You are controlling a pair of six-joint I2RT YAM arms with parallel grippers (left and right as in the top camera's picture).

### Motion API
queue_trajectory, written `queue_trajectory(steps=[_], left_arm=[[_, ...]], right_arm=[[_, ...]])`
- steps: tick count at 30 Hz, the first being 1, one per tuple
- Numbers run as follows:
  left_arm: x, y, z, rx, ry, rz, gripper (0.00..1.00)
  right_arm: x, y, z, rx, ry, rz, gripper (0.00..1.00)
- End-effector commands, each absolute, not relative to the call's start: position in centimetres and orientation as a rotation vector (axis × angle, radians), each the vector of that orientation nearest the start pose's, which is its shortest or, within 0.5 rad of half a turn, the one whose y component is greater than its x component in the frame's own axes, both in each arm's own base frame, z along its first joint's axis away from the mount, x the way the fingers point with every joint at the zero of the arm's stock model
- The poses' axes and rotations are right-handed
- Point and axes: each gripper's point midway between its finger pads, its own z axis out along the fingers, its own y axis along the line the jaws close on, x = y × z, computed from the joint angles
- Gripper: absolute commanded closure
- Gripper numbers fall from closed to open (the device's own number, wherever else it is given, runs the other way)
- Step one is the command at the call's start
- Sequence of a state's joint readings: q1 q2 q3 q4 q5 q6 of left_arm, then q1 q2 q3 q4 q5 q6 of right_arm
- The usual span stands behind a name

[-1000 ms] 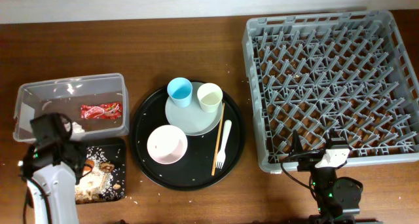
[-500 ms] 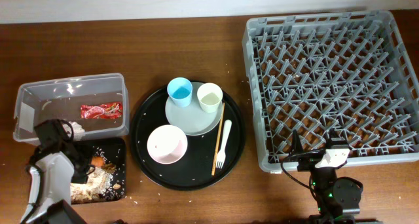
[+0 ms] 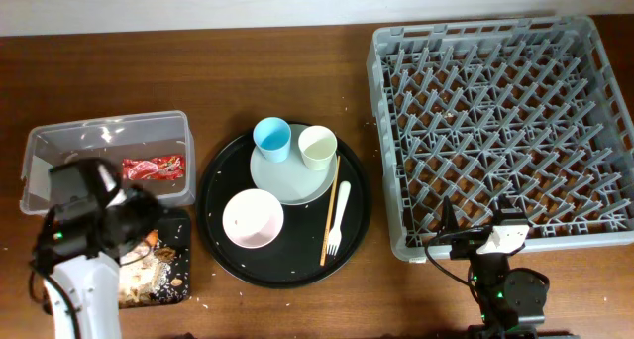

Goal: Sort waste into correct bins and load items into the dishwasher rack
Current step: 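Move the left gripper to the pink bowl and grasp its rim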

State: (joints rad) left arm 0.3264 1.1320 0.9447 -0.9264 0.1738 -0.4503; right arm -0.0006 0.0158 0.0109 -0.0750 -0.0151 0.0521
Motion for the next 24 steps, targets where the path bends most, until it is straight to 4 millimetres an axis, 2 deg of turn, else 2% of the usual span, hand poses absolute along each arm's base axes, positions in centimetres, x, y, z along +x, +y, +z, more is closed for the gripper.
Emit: queue_trajectory(steps=[1, 2, 5, 6, 8, 16, 19, 22, 24], left_arm=[[27.4, 0.8, 17.0, -0.641, 2.546, -0.347, 0.89], [27.4, -0.9, 17.0, -0.561, 2.567, -0.367, 0.88], [28.4, -4.1, 17.8, -0.407, 2.548, -0.407, 0.67], [28.4, -4.8, 17.9, -0.389, 2.547, -0.422, 0.26], [28.3, -5.5, 17.9, -0.362, 2.555, -0.43, 0.01], [25.9, -5.5, 16.5, -0.379, 2.665, -0.421, 0.02], [25.3, -5.4, 16.2, -0.335, 2.699, -0.405, 0.18], [25.2, -5.8, 16.2, -0.318, 2.702, -0.432, 0.22], [25.3, -5.8, 16.3, -0.317, 2.696, -0.432, 0.21]], right_arm=[[24.6, -0.1, 15.5, 0.046, 1.653, 0.041, 0.01], [24.6, -0.1, 15.5, 0.046, 1.653, 0.041, 0.01], [24.6, -0.1, 15.5, 0.046, 1.653, 0.041, 0.01], [24.6, -0.1, 15.5, 0.046, 1.653, 0.041, 0.01], [24.6, -0.1, 15.5, 0.046, 1.653, 0.041, 0.01], [24.6, 0.0, 15.5, 0.045, 1.653, 0.042, 0.01], [24.6, 0.3, 15.5, 0.04, 1.653, 0.069, 0.01], [24.5, 1.6, 15.8, 0.12, 1.647, 0.26, 0.01], [24.2, 1.6, 17.2, 0.153, 1.637, 0.293, 0.01]])
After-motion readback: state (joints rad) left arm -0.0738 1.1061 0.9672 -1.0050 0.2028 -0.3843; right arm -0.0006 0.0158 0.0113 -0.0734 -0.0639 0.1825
